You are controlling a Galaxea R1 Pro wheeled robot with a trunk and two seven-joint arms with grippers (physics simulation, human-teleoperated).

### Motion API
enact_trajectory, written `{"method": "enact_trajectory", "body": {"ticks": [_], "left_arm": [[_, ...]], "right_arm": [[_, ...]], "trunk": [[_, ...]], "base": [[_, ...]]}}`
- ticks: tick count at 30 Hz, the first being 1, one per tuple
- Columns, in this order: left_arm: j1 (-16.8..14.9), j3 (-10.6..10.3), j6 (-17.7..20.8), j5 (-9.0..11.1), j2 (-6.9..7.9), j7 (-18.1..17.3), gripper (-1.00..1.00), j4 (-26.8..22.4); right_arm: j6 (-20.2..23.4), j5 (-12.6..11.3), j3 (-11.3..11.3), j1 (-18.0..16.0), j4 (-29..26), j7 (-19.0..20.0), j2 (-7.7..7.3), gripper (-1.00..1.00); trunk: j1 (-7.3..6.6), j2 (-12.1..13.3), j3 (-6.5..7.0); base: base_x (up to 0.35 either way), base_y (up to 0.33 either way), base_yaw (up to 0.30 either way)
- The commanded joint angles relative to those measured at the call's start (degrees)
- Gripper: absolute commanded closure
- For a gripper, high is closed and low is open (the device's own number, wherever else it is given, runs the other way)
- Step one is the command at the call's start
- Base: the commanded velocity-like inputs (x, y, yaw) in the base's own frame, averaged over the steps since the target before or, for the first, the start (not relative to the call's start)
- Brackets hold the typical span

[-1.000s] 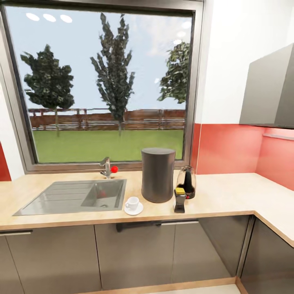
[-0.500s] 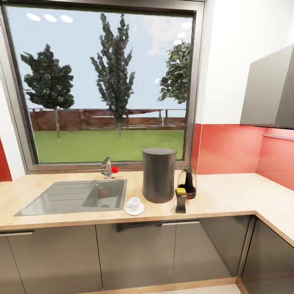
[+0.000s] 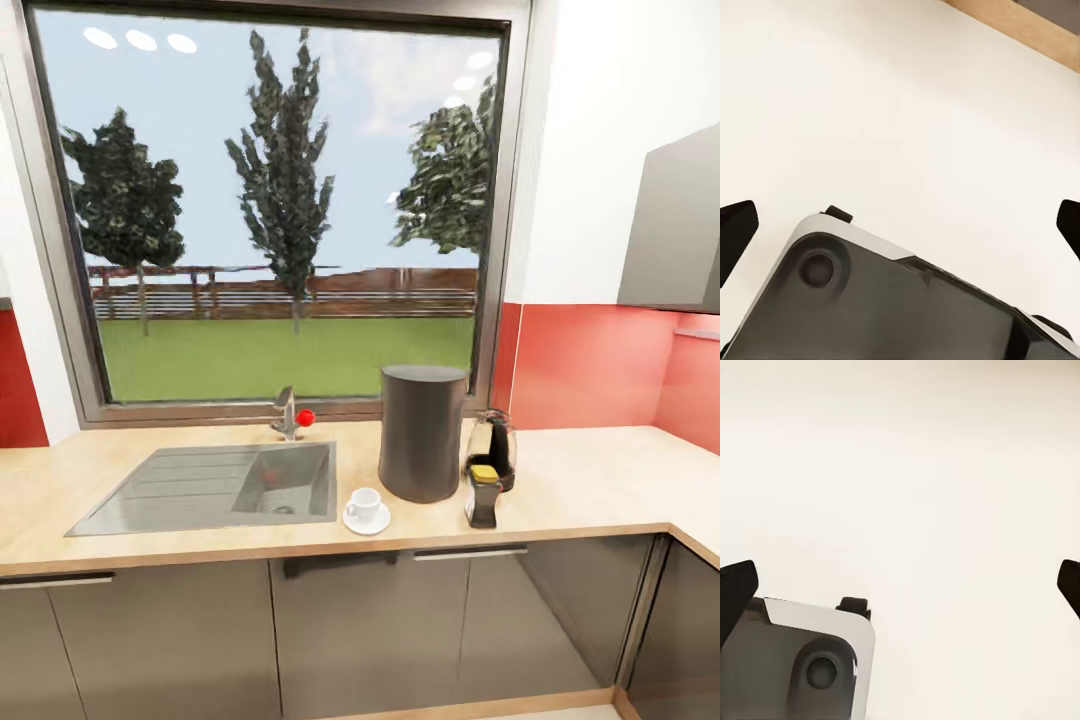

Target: Set up a coffee station on the kitchen countertop: keep the coffee maker on the countertop, move the bottle of coffee from the kitchen shelf to the counter next to the coffee maker, place a paper coffee filter on top of the coffee maker, put the saucer next to the coffee maker with the coffee cup on the saucer, and place the electric kettle next to the coffee maker.

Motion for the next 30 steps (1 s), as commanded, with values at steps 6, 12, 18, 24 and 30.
{"method": "enact_trajectory", "body": {"ticks": [6,12,18,24,30], "left_arm": [[-0.02,0.0,-0.15,0.06,0.0,-0.02,-1.0,0.04],[-0.02,0.0,-0.15,0.06,0.0,-0.02,-1.0,0.04],[-0.02,0.0,-0.15,0.06,-0.03,-0.02,-1.0,0.05],[-0.02,0.0,-0.15,0.06,-0.04,-0.02,-1.0,0.04],[-0.02,0.0,-0.22,0.06,0.01,-0.02,-1.0,0.05]], "right_arm": [[-0.38,0.3,0.33,-0.07,0.2,-0.03,-0.02,-1.0],[-0.33,0.29,0.3,-0.07,0.2,-0.03,-0.02,-1.0],[-0.31,0.29,0.31,-0.07,0.2,-0.03,-0.02,-1.0],[-0.31,0.29,0.32,-0.07,0.2,-0.03,-0.02,-1.0],[-0.31,0.29,0.32,-0.07,0.2,-0.03,-0.02,-1.0]], "trunk": [[0.04,-0.03,-0.02],[0.04,-0.03,-0.02],[0.04,-0.03,-0.02],[0.04,-0.03,-0.02],[0.04,-0.03,-0.02]], "base": [[0.253,0.261,0.0],[0.162,0.3,0.0],[0.029,0.331,0.0],[0.004,0.337,0.0],[0.0,0.339,0.0]]}}
